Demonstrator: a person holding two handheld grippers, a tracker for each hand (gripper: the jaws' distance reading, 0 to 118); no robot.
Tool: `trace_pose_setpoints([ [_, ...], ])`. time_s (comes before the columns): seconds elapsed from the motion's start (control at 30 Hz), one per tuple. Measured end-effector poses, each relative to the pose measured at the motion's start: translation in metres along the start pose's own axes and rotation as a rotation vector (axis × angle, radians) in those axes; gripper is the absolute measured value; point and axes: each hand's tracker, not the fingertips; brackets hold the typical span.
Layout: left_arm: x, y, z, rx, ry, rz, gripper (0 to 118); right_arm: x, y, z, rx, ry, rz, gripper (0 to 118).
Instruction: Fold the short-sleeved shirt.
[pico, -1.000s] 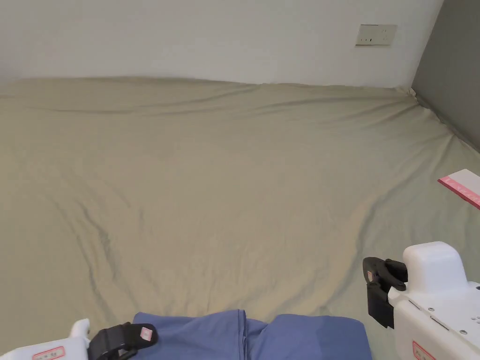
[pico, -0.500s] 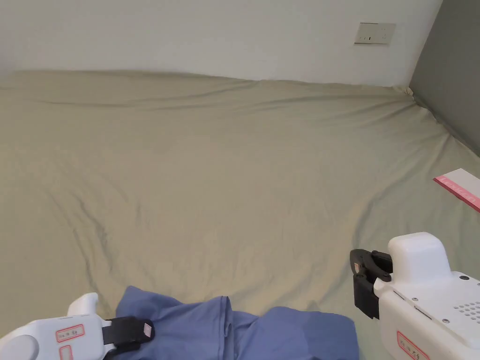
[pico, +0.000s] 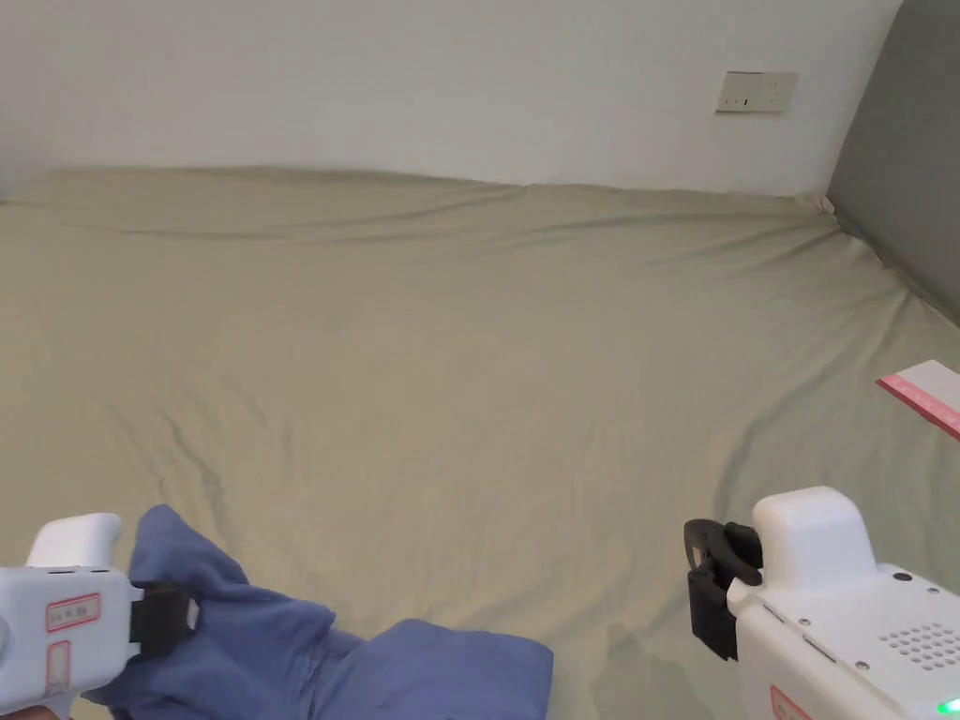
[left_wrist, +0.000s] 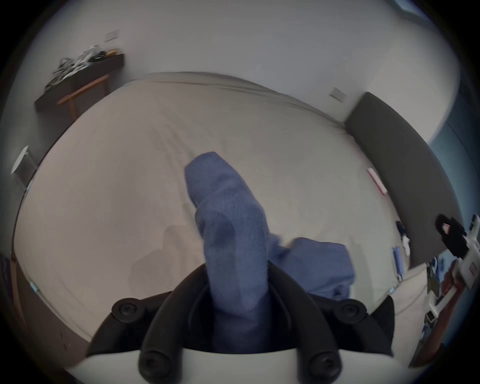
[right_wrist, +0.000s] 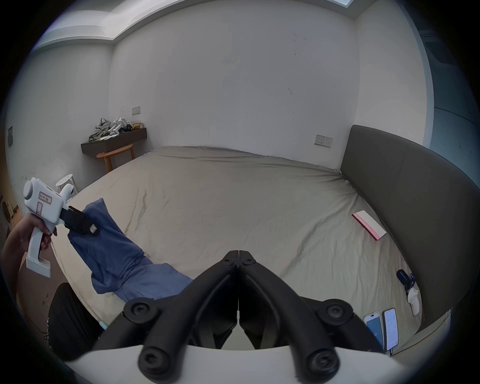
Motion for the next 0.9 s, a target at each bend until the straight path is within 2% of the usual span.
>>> trace_pose_setpoints([
  [0.13,0.055,-0.002,-0.026,-0.045,-0.085,-0.078,15,0.0,-0.001,0.002,-0.008,0.001,-0.004,2],
  [0.3,0.103,-0.018,-0.089,-0.144,-0.156,-0.092,15,0.005,-0.003,0.009,-0.013,-0.013,-0.01,2],
  [0.43,0.139,-0.042,-0.14,-0.241,-0.125,-0.14,15,0.02,-0.008,0.008,-0.021,-0.034,-0.049,2],
  [0.57,0.16,-0.06,-0.16,-0.247,-0.071,-0.165,17,0.026,-0.008,0.01,-0.022,-0.047,-0.057,2],
  [0.6,0.161,-0.061,-0.159,-0.243,-0.075,-0.166,27,0.027,-0.009,0.01,-0.022,-0.049,-0.058,2],
  [0.63,0.162,-0.06,-0.157,-0.233,-0.151,-0.141,40,0.029,-0.01,0.008,-0.024,-0.05,-0.061,2],
  [0.7,0.167,-0.059,-0.148,-0.251,-0.314,-0.102,94,0.031,-0.01,0.006,-0.026,-0.052,-0.066,2],
  [0.73,0.168,-0.059,-0.143,-0.261,-0.412,-0.091,111,0.031,-0.01,0.005,-0.028,-0.051,-0.069,2],
  [0.77,0.169,-0.058,-0.136,-0.242,-0.483,-0.082,118,0.031,-0.01,0.004,-0.029,-0.05,-0.072,2],
  [0.8,0.168,-0.056,-0.128,-0.205,-0.511,-0.078,118,0.03,-0.01,0.004,-0.028,-0.049,-0.074,2],
  [0.9,0.159,-0.047,-0.1,-0.064,-0.436,-0.098,115,0.032,-0.011,0.005,-0.024,-0.044,-0.073,2],
])
